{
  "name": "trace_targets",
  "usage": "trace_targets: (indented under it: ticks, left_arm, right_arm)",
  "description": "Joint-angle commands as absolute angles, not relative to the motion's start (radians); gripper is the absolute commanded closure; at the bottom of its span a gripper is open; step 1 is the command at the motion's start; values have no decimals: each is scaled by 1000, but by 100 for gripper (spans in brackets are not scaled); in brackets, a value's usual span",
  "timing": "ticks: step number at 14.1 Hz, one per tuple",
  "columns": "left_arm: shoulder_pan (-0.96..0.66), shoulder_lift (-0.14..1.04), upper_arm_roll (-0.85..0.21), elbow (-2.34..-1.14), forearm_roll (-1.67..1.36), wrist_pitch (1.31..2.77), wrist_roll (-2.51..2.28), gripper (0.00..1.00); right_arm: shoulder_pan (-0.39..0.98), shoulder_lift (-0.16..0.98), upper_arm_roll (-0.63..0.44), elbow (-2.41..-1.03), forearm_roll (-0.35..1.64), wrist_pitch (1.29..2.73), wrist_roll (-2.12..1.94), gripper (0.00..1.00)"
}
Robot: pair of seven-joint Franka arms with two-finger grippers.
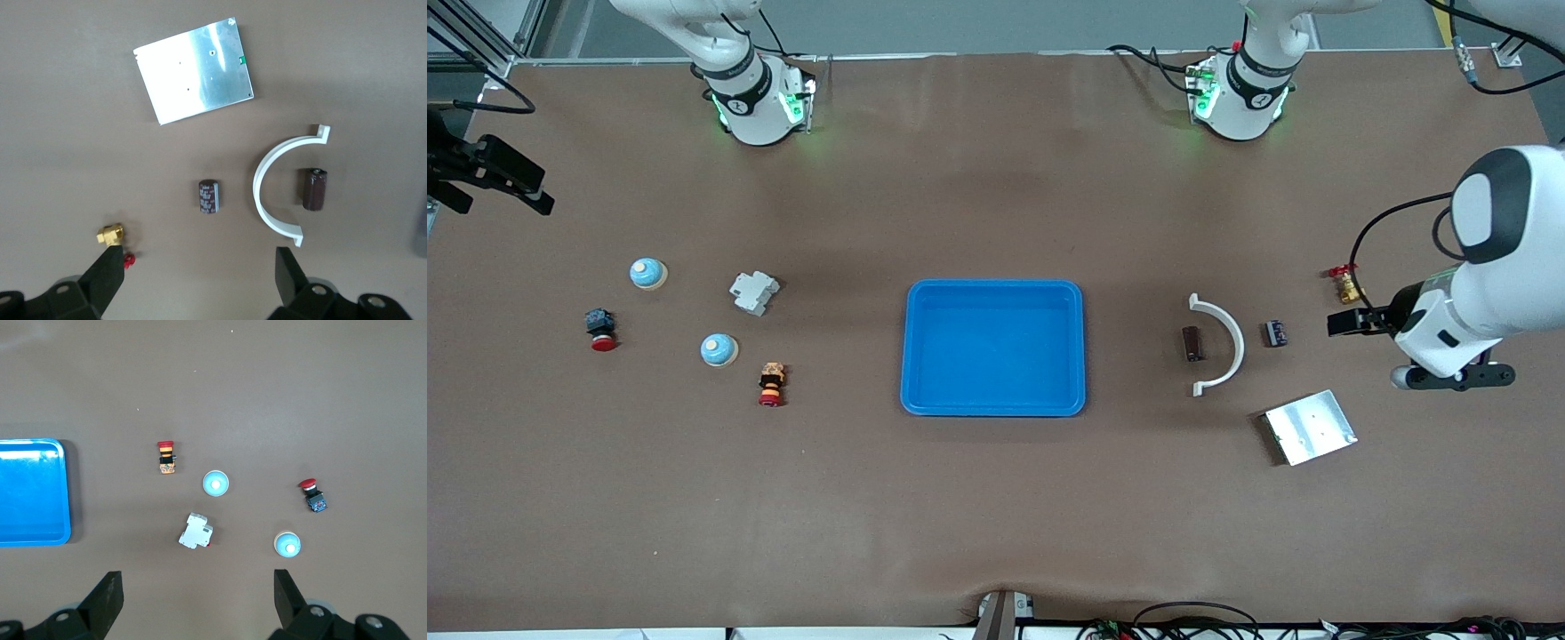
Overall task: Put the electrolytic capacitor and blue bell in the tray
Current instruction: 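Move the left gripper over the capacitor while the right gripper reaches the bell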
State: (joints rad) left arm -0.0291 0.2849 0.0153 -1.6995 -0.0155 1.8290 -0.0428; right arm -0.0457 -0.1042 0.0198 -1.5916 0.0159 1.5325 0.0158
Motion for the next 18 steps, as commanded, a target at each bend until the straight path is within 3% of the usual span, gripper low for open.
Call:
trace_targets:
  ticks: [1,11,18]
  left_arm:
    - [-29,267,11,-1807,-2,1940,-41,0]
    - [-28,255,11,-2029,-2,2163,-43,0]
    - [-11,252,11,-2178,-2,2351,-43,0]
  right_arm:
    - [-51,-117,26,-1600,17,1523,32,0]
    - [-51,-115,26,-1650,17,1534,23,0]
    - [-57,-120,23,-1802,12,1595,17,0]
